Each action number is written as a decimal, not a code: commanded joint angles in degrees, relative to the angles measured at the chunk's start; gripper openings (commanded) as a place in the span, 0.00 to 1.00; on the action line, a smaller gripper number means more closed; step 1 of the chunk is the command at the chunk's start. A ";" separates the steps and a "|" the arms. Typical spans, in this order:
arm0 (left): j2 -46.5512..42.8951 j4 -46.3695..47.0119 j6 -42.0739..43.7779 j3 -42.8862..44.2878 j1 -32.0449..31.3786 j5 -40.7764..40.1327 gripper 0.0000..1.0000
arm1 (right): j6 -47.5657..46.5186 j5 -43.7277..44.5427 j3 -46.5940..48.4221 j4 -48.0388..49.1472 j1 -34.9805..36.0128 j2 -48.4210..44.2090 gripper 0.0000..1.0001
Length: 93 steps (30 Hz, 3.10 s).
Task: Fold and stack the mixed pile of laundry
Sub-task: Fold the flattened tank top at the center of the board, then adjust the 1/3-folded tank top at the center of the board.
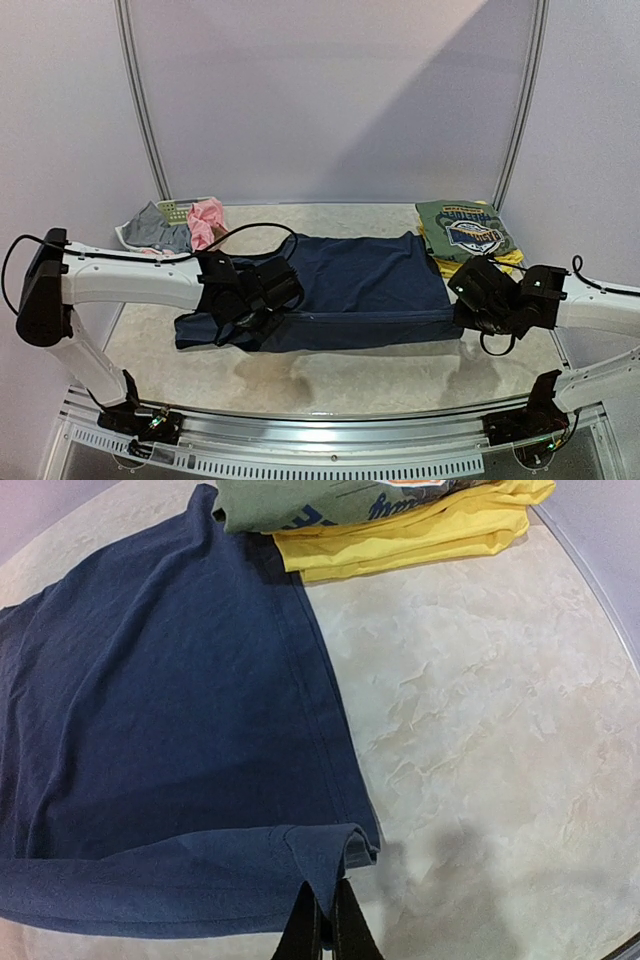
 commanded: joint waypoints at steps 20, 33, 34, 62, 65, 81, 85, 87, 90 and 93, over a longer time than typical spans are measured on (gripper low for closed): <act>13.39 1.83 6.18 8.38 10.65 2.50 0.00 | -10.30 -4.42 3.64 12.86 -12.58 16.47 0.00; 19.65 5.79 4.56 10.25 14.42 3.60 0.25 | -13.63 -10.71 7.67 20.31 -18.71 27.75 0.10; 19.51 6.07 3.93 10.39 14.76 2.94 0.36 | -14.25 -11.66 8.40 20.65 -19.73 28.80 0.14; -18.26 25.34 -10.47 -26.32 5.73 8.20 0.71 | -14.23 -36.40 -18.44 29.28 -23.06 -4.09 0.66; -14.75 27.90 -10.41 -26.88 5.73 7.79 0.71 | -14.35 -37.16 -18.85 32.19 -23.05 0.74 0.64; -6.70 34.21 -8.96 -27.58 6.07 5.37 0.66 | -14.93 -27.50 -16.98 30.63 -23.09 10.98 0.54; -5.18 35.85 -8.68 -27.72 6.25 5.53 0.59 | -14.77 -26.04 -17.44 30.25 -23.10 9.65 0.44; -4.37 36.35 -8.56 -27.66 6.26 5.52 0.56 | -14.84 -26.51 -17.38 31.00 -23.05 9.89 0.40; -3.40 37.03 -8.30 -27.55 6.32 5.63 0.52 | -15.16 -27.69 -17.36 32.19 -23.05 11.34 0.32; -2.50 37.30 -8.07 -27.41 6.34 5.47 0.43 | -15.56 -28.31 -17.36 33.31 -23.05 12.59 0.22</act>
